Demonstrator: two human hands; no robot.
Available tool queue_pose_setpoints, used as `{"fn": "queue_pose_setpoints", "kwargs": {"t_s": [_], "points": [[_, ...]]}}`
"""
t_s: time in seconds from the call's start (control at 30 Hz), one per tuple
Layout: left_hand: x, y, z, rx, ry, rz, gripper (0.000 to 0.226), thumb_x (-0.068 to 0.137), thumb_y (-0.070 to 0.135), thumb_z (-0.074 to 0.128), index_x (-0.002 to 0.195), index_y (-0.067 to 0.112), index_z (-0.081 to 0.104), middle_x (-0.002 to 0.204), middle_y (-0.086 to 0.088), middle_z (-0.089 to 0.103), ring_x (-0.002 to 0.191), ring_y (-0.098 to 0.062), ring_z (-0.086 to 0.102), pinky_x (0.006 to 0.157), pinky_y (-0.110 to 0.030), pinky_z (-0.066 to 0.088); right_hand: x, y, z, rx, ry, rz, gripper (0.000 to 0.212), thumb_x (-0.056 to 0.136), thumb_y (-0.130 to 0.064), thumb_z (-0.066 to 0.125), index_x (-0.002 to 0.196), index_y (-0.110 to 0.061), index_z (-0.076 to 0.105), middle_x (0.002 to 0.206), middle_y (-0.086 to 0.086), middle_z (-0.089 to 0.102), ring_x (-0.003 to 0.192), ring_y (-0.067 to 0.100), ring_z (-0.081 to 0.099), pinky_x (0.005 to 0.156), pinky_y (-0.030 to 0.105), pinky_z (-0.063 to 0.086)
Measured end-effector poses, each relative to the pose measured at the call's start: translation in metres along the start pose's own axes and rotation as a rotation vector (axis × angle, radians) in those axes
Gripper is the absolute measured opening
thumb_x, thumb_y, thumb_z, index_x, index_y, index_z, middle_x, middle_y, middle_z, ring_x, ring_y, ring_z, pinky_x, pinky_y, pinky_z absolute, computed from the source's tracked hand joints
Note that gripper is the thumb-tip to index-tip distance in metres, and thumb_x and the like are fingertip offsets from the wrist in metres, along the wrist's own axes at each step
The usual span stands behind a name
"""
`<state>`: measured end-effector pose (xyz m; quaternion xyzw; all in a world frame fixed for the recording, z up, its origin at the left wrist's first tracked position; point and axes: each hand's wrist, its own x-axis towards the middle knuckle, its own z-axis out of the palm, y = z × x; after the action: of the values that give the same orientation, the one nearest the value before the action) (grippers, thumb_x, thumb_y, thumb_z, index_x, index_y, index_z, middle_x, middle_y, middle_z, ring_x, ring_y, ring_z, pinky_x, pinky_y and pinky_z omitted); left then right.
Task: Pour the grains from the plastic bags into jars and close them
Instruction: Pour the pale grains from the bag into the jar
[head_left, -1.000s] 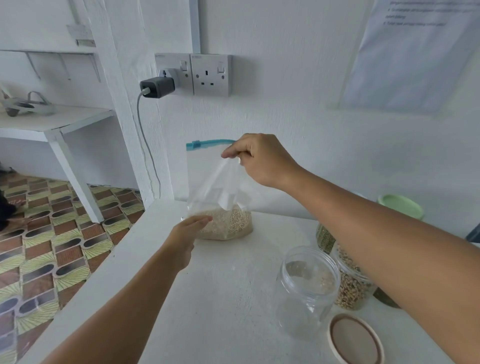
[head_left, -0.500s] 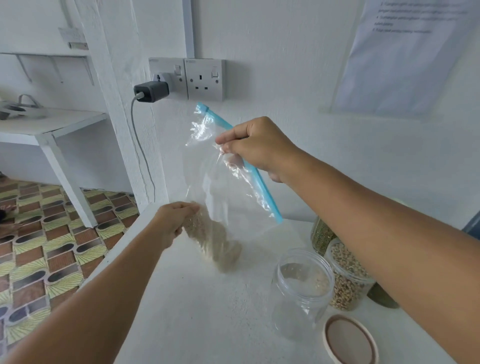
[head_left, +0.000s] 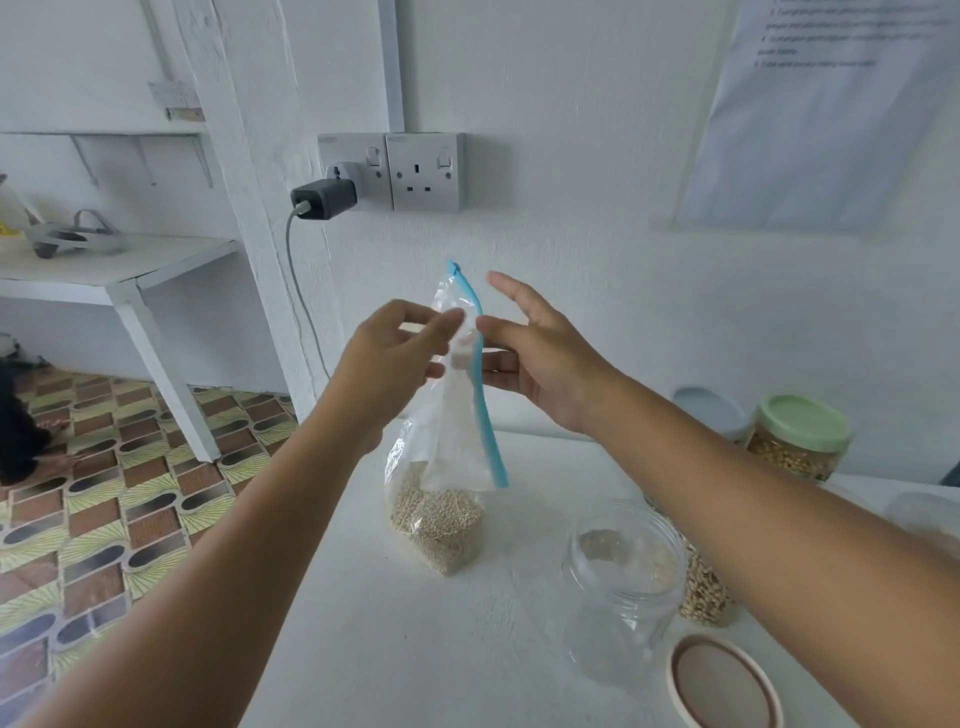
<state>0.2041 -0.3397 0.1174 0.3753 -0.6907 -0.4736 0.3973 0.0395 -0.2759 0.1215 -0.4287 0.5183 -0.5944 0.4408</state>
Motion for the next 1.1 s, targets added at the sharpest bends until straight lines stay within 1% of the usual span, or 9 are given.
{"fn": "queue_pose_setpoints", "kwargs": {"t_s": [0.13, 0.27, 0.47, 0.63, 0.7, 0.8, 0.9, 1.03, 1.1], "points": [[-0.008, 0.008, 0.006, 0.211, 0.008, 0.056, 0.054, 0.079, 0.059, 0.083, 0.117, 0.027, 0.063, 0.094, 0.005, 0.076, 0.086, -0.011, 0.073, 0.079, -0.033, 0.059, -0.005, 0.007, 0.0, 0.062, 0.026, 0.047, 0.086, 0.098, -0.012, 0.069, 0.164, -0.027, 0.017, 0.129, 0.015, 0.068, 0.101, 0.027, 0.076, 0.095, 0.041, 0.06], [-0.008, -0.001, 0.005, 0.115, -0.019, 0.059, 0.043, 0.082, 0.028, 0.089, 0.115, 0.022, 0.063, 0.087, -0.002, 0.078, 0.082, -0.016, 0.077, 0.088, -0.045, 0.062, -0.007, 0.013, -0.001, 0.065, 0.092, 0.062, 0.094, 0.093, -0.008, 0.075, 0.165, -0.02, 0.017, 0.12, 0.016, 0.073, 0.096, 0.024, 0.078, 0.087, 0.035, 0.063], [-0.009, -0.005, -0.001, -0.049, 0.035, -0.022, 0.034, 0.09, 0.01, 0.08, 0.118, 0.016, 0.061, 0.088, -0.009, 0.077, 0.084, -0.023, 0.078, 0.09, -0.04, 0.063, -0.009, 0.019, -0.009, 0.129, 0.188, 0.042, 0.084, 0.089, -0.005, 0.079, 0.158, -0.018, 0.033, 0.102, 0.016, 0.079, 0.093, 0.026, 0.078, 0.088, 0.036, 0.063], [-0.015, -0.005, -0.006, 0.028, 0.092, 0.055, 0.023, 0.1, 0.014, 0.068, 0.105, 0.032, 0.053, 0.094, -0.006, 0.072, 0.09, -0.03, 0.075, 0.092, -0.054, 0.059, -0.012, 0.016, -0.016, -0.212, 0.173, -0.146, 0.015, 0.095, 0.002, 0.069, 0.101, -0.012, 0.068, 0.098, 0.021, 0.075, 0.085, 0.024, 0.077, 0.09, 0.04, 0.063], [-0.019, -0.002, 0.0, 0.112, -0.027, 0.117, 0.014, 0.103, 0.023, 0.063, 0.102, 0.035, 0.056, 0.1, -0.001, 0.07, 0.093, -0.027, 0.073, 0.095, -0.055, 0.057, -0.008, 0.018, -0.012, -0.356, 0.144, -0.211, 0.026, 0.096, 0.005, 0.063, 0.086, -0.015, 0.076, 0.093, 0.012, 0.076, 0.083, 0.018, 0.076, 0.093, 0.041, 0.062], [-0.023, 0.009, 0.004, 0.203, -0.177, 0.181, 0.003, 0.1, 0.04, 0.067, 0.101, 0.038, 0.066, 0.106, 0.01, 0.068, 0.094, -0.014, 0.068, 0.092, -0.039, 0.056, -0.005, 0.018, -0.008, -0.467, 0.155, -0.255, 0.021, 0.1, -0.007, 0.064, 0.097, -0.02, 0.081, 0.094, -0.002, 0.077, 0.085, 0.012, 0.075, 0.091, 0.034, 0.061], [-0.022, 0.011, 0.002, 0.252, -0.215, 0.174, 0.019, 0.089, 0.036, 0.081, 0.104, 0.039, 0.069, 0.109, 0.017, 0.066, 0.1, -0.009, 0.066, 0.085, -0.029, 0.055, -0.005, 0.02, -0.01, -0.492, 0.162, -0.259, 0.021, 0.101, -0.013, 0.065, 0.111, -0.022, 0.081, 0.106, -0.009, 0.077, 0.094, 0.006, 0.072, 0.089, 0.024, 0.059], [-0.013, 0.003, -0.007, 0.317, -0.12, 0.152, 0.03, 0.095, 0.008, 0.063, 0.092, 0.036, 0.073, 0.101, 0.001, 0.066, 0.082, -0.036, 0.066, 0.07, -0.039, 0.052, -0.008, 0.02, -0.018, -0.487, 0.196, -0.236, 0.029, 0.101, -0.004, 0.06, 0.109, -0.023, 0.08, 0.105, -0.008, 0.075, 0.082, 0.008, 0.075, 0.082, 0.02, 0.057], [-0.007, 0.0, -0.018, 0.346, -0.021, 0.118, 0.036, 0.097, 0.008, 0.051, 0.085, 0.03, 0.077, 0.085, -0.016, 0.066, 0.064, -0.028, 0.051, 0.06, -0.033, 0.039, -0.01, 0.018, -0.028, -0.556, 0.26, -0.231, 0.032, 0.101, -0.003, 0.055, 0.111, -0.022, 0.079, 0.104, -0.01, 0.072, 0.082, 0.009, 0.073, 0.077, 0.014, 0.051]]}}
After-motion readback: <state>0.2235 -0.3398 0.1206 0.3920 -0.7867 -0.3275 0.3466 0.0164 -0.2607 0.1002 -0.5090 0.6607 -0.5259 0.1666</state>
